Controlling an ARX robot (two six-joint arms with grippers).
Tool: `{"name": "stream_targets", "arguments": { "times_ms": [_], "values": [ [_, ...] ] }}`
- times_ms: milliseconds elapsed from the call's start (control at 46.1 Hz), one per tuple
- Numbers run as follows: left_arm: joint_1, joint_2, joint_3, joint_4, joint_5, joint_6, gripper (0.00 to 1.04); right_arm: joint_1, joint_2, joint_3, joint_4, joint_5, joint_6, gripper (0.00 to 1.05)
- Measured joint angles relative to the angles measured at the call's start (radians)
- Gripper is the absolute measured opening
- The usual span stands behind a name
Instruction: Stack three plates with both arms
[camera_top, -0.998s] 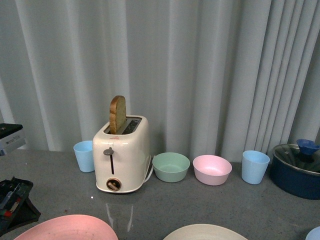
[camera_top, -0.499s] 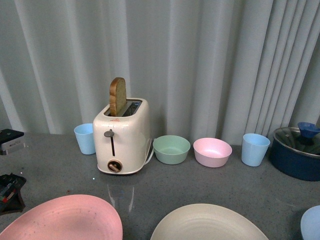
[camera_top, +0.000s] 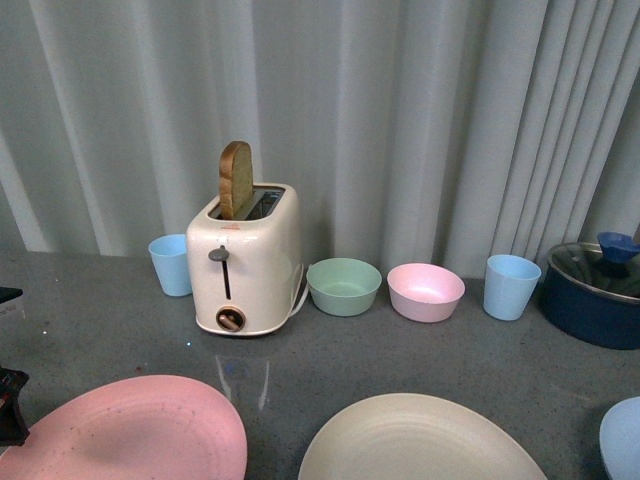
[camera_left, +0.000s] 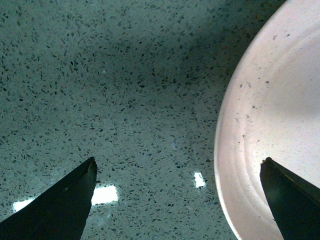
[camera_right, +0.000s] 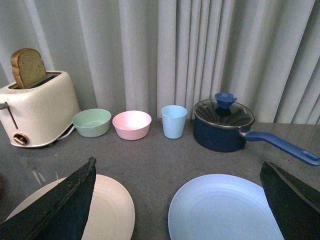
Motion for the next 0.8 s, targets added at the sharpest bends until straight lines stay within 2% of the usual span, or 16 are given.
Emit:
{"name": "stream_targets", "arguments": {
  "times_ms": [803],
  "values": [
    [-0.006, 0.069, -0.002, 0.064, -0.026, 0.013, 0.98, 0.0, 0.0, 0.0, 0.0, 0.0, 0.0, 0.97]
  ]
}}
